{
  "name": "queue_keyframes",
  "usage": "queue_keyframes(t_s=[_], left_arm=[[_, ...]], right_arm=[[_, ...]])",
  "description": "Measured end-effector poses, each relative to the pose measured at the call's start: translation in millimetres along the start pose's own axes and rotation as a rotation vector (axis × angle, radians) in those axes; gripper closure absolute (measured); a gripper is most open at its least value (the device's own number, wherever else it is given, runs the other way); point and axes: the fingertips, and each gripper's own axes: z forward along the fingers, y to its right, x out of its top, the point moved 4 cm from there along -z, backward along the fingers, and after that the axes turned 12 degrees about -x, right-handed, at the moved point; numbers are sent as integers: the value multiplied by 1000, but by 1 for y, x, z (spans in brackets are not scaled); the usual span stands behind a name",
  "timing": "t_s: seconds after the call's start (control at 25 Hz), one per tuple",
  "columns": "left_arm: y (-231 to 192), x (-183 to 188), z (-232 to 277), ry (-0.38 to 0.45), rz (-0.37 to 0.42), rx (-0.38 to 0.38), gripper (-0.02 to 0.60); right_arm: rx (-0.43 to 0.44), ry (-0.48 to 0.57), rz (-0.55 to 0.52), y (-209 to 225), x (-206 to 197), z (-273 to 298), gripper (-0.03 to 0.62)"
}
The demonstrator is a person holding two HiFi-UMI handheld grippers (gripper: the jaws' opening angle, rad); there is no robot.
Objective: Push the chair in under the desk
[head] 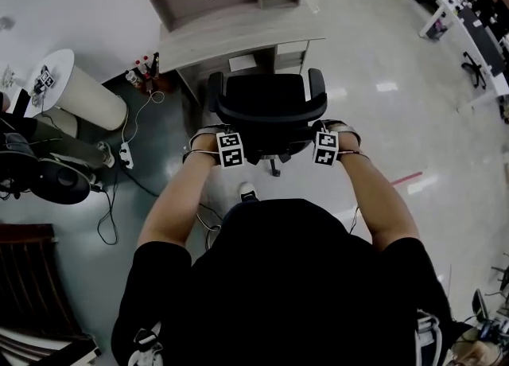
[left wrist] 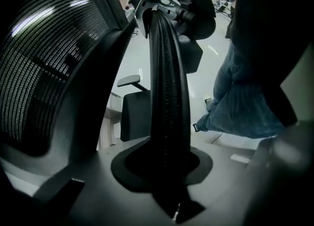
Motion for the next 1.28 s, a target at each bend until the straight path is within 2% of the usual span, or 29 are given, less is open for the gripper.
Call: queue_keyframes(t_s=[0.56,1.28], left_arm=[[11,-77,-10,-14,-137,17,488],[-22,-125,-14,-16,-161,31,488]], right_arm=[[12,78,-115,23,78,28,479],[8,94,-139,57,123,59,479]])
